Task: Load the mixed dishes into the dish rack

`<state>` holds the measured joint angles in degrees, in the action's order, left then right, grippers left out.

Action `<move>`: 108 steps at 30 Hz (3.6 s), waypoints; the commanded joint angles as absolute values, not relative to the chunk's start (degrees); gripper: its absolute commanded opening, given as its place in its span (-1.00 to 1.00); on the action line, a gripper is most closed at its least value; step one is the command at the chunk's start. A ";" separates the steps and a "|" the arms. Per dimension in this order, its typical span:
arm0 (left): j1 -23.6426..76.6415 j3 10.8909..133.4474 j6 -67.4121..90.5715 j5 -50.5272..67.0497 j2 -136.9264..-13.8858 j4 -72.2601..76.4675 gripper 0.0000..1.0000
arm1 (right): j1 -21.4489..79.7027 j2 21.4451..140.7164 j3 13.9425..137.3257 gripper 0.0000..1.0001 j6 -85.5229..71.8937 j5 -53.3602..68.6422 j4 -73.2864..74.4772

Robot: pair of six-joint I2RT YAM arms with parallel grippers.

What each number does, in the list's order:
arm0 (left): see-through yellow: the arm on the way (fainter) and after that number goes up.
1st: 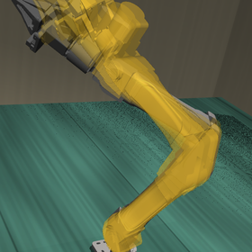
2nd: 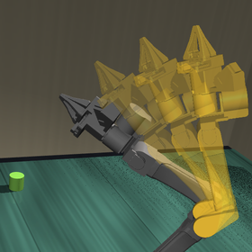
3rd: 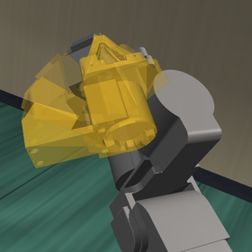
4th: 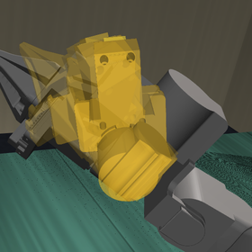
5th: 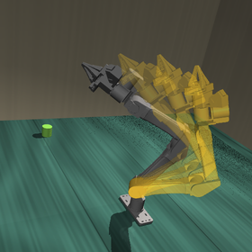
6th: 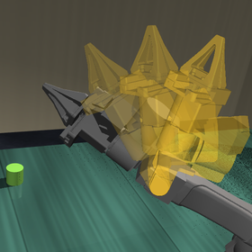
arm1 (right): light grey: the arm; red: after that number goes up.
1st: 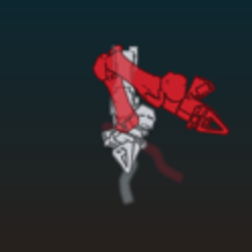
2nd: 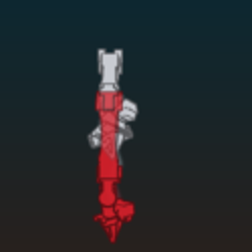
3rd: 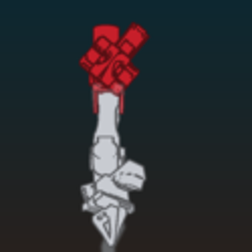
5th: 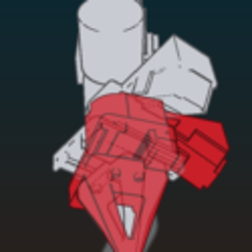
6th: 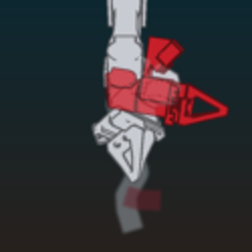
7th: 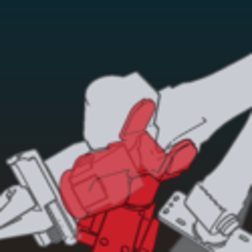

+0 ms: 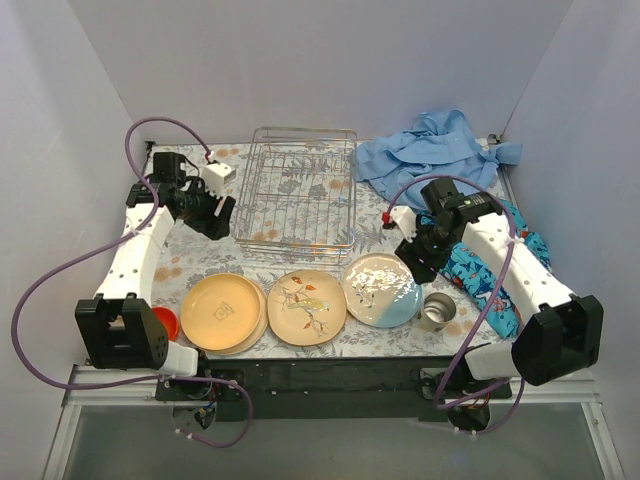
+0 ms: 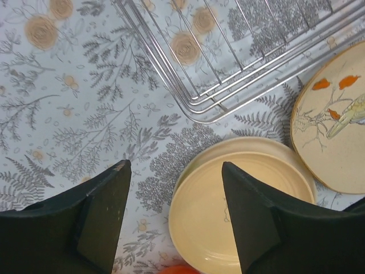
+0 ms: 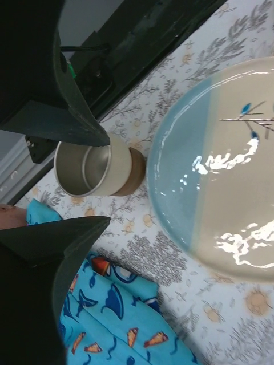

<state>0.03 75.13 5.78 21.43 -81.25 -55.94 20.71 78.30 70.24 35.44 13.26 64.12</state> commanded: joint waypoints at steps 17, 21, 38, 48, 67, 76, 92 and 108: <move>0.09 81.30 11.42 19.34 -86.04 -50.63 0.32 | 23.90 75.14 61.35 0.31 37.27 10.72 75.41; 0.09 82.00 12.13 18.99 -86.13 -50.71 0.32 | 26.27 75.06 59.33 0.34 37.53 11.34 74.97; 0.09 80.77 13.54 18.54 -84.11 -51.06 0.33 | 27.60 83.06 56.51 0.08 36.21 6.94 69.96; 0.26 87.88 26.41 29.42 -85.43 -47.48 0.36 | 27.60 78.67 65.02 -0.97 34.71 4.66 75.50; 1.85 90.34 98.25 57.48 -102.65 0.70 0.96 | 30.93 74.28 79.84 -0.97 23.29 0.37 13.37; 4.12 84.82 124.26 56.69 -104.06 5.62 0.96 | 50.09 72.68 59.08 -0.97 34.44 -28.89 -28.00; 9.23 80.86 135.61 51.77 -101.08 4.66 0.96 | 57.04 86.65 60.82 -0.97 41.31 -39.99 -44.03; 10.19 82.18 137.46 52.12 -100.63 6.33 0.86 | 59.06 96.32 66.88 -0.97 41.40 -41.48 -44.38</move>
<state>9.85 81.23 114.72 51.57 -104.97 4.82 58.26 95.09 63.18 40.93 -40.58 -39.11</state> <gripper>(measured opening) 0.944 0.046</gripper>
